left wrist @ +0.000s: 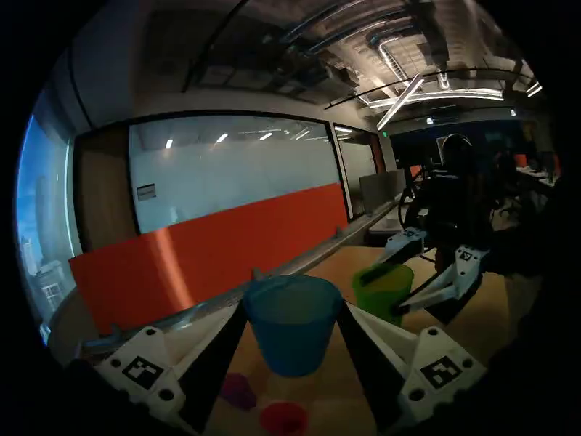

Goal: Pour water

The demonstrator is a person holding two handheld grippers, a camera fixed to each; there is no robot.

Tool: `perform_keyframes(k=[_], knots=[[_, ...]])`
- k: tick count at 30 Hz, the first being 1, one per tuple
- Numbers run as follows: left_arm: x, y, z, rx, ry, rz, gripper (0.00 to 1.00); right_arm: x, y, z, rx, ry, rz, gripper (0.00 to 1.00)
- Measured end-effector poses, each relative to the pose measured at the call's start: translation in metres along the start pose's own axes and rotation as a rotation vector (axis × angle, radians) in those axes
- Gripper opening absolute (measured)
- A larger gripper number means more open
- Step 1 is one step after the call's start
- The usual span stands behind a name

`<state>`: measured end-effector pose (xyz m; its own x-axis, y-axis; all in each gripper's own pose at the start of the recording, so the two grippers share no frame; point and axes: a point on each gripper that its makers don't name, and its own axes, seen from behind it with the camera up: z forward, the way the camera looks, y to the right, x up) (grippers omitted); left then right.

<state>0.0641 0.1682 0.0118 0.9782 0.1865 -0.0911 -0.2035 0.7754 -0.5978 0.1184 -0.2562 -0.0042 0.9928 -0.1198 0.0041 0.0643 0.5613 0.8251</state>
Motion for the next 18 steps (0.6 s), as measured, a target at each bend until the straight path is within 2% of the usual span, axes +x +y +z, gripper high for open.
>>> perform_keyframes(k=[6,18], knots=[[-0.026,0.008,0.002,-0.019,-0.042,-0.02,0.87,-0.007,0.015,-0.01,-0.041,-0.022,0.008,0.9],[-0.061,0.028,0.002,-0.057,-0.085,-0.064,0.88,-0.019,0.04,-0.029,-0.109,-0.052,0.03,0.9]])
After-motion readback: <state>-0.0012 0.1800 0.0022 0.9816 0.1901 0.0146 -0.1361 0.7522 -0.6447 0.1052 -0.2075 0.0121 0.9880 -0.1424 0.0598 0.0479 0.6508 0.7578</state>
